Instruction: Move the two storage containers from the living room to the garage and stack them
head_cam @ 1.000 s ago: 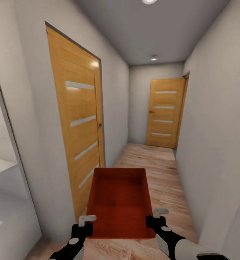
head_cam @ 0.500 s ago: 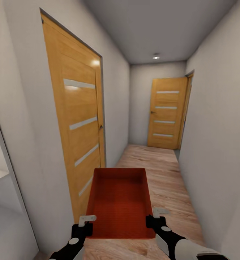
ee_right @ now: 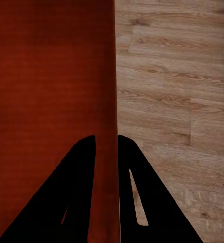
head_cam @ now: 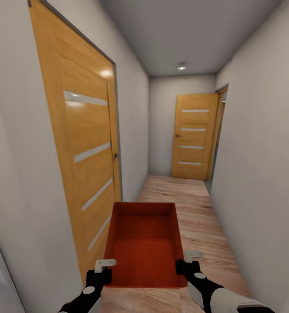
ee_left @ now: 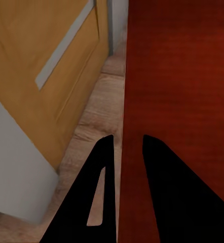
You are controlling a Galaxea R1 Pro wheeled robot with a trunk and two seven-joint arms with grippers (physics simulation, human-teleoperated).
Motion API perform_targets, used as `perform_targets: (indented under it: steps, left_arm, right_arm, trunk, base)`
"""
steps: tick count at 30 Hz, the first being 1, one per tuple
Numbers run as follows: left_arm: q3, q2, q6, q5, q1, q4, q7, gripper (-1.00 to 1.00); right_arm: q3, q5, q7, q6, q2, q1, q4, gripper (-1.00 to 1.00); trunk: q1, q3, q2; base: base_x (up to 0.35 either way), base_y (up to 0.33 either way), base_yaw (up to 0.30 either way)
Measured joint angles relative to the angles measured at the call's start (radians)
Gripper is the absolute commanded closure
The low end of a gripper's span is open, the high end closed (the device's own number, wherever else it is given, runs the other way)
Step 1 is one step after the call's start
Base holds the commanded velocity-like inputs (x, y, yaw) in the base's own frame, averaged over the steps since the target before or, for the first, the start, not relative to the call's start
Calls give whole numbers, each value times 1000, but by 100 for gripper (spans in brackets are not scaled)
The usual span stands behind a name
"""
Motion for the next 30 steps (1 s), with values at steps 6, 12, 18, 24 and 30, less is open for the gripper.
perform_targets:
  steps: [6, 12, 18, 24, 30]
  left_arm:
    - [1, 0, 0, -1, 0, 0, 0, 100]
    - [1, 0, 0, -1, 0, 0, 0, 100]
    - [1, 0, -1, -1, 0, 0, 0, 100]
    - [1, 0, -2, -1, 0, 0, 0, 100]
    - [0, 0, -2, 0, 0, 0, 0, 100]
  right_arm:
    - [0, 0, 0, 0, 0, 0, 0, 100]
    - [0, 0, 0, 0, 0, 0, 0, 100]
    - [0, 0, 0, -1, 0, 0, 0, 100]
    - [0, 0, 0, -1, 0, 0, 0, 100]
    - [0, 0, 0, -2, 0, 0, 0, 100]
  trunk:
    - [0, 0, 0]
    - [0, 0, 0]
    - [0, 0, 0]
    - [0, 0, 0]
    - [0, 0, 0]
  base:
    - [320, 25, -277]
    - [321, 1, -277]
    - [321, 0, -184]
    - [321, 0, -20]
    - [322, 0, -1]
